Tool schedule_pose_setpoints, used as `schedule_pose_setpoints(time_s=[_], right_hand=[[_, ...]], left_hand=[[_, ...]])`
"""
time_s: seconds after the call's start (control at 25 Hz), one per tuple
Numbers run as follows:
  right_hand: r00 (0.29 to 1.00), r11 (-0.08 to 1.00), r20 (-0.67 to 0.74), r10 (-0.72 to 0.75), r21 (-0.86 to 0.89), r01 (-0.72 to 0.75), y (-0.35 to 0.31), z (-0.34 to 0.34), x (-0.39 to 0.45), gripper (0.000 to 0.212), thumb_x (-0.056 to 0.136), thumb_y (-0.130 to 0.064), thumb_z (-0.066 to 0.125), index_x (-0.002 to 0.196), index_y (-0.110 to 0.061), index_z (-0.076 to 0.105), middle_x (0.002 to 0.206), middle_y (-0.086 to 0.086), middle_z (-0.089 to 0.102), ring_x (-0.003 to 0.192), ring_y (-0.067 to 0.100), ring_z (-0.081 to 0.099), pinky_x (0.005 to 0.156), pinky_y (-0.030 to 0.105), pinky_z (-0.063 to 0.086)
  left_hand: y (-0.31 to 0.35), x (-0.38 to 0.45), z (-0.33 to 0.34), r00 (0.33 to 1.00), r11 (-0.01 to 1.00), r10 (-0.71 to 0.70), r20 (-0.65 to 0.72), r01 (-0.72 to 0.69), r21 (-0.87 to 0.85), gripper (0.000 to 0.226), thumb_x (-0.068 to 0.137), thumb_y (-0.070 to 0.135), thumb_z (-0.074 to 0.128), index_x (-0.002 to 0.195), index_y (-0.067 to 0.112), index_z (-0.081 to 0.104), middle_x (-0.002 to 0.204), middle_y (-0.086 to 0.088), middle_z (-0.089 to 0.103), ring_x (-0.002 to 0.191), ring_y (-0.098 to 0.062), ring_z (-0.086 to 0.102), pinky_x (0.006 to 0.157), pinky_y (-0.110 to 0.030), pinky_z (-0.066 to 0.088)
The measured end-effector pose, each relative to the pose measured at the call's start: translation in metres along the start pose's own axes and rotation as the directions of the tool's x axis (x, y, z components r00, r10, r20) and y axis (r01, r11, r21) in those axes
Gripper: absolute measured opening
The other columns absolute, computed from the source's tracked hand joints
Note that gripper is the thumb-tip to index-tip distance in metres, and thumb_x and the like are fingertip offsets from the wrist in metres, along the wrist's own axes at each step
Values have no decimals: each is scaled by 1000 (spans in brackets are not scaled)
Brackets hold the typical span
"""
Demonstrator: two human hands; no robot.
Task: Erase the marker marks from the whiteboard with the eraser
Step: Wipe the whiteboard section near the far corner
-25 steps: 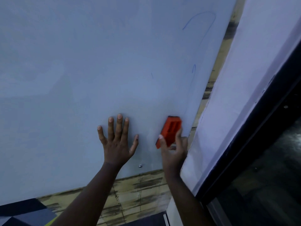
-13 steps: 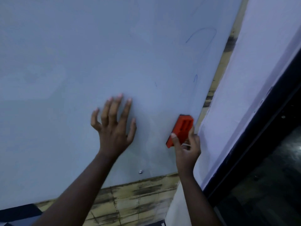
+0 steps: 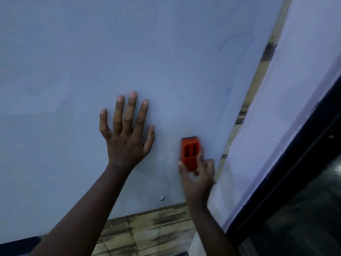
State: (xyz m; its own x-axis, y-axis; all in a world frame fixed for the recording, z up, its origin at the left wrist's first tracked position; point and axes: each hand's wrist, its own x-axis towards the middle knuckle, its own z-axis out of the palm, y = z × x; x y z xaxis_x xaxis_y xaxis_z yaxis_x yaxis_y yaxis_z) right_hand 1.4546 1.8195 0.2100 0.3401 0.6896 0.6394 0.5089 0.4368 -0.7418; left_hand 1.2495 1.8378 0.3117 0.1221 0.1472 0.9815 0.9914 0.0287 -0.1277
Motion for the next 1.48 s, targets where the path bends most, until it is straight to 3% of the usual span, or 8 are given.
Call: schedule_pose_setpoints(time_s=[0.16,0.24,0.4,0.6,0.76,0.96,1.16,1.48], right_hand=[[892,888,330,-308,-237,394,17,10,-47,84,88,-54,73,159,-46,30,100,1,48,88,20,49,66,38,53],[882,868,324,-341,-252,428,19,4,-34,84,88,-54,73,159,-45,30,96,2,50,84,22,51,66,39,51],[994,984,-25,-105,-148,100,2,-24,32,76,86,-54,72,153,-27,49,96,-3,45,81,17,55,71,35,52],[970,992,-210,125,43,-118,-22,-48,99,79,86,-51,73,155,-24,46,97,1,48,74,0,49,76,38,56],[984,977,-41,-172,-131,165,-54,-26,71,72,87,-54,73,150,-24,55,95,1,48,81,15,54,71,34,51],[901,858,120,-418,-275,434,-65,-23,58,77,86,-59,72,153,-30,49,93,-1,47,82,17,49,59,29,47],[985,984,-118,-128,-142,111,-64,-61,130,74,85,-59,75,151,-37,50,95,-6,50,81,15,59,72,36,56],[960,936,-195,199,329,-127,-91,-50,147,79,74,-65,80,143,-29,63,87,-8,56,71,4,54,76,32,54]], left_hand=[[-1,0,0,1000,1000,0,3,0,0,74,104,42,56,168,17,30,173,-12,26,165,-26,10,129,-57,10],[-1,-1,0,1000,1000,3,-7,-3,5,73,103,41,56,167,16,32,172,-12,28,165,-27,13,129,-56,10],[-1,-2,0,1000,1000,10,-16,-10,-2,72,103,40,58,166,16,34,172,-12,29,164,-28,15,130,-57,10],[-1,-4,2,1000,1000,15,-19,-15,-2,72,103,40,56,167,15,33,172,-12,27,164,-29,14,129,-58,11],[-1,-3,3,1000,1000,10,-27,-10,-1,71,104,40,54,167,15,33,173,-13,26,164,-29,15,130,-58,10],[-1,1,-6,1000,999,5,1,-5,-38,68,104,40,58,164,14,39,172,-12,31,162,-28,21,127,-57,17],[-14,38,-25,998,996,29,-60,-34,-84,52,102,32,63,151,15,59,159,-11,52,149,-26,41,114,-49,28],[-49,135,-30,995,999,51,-90,-51,-3,59,109,32,51,164,16,39,173,-15,28,162,-33,25,122,-59,20]])
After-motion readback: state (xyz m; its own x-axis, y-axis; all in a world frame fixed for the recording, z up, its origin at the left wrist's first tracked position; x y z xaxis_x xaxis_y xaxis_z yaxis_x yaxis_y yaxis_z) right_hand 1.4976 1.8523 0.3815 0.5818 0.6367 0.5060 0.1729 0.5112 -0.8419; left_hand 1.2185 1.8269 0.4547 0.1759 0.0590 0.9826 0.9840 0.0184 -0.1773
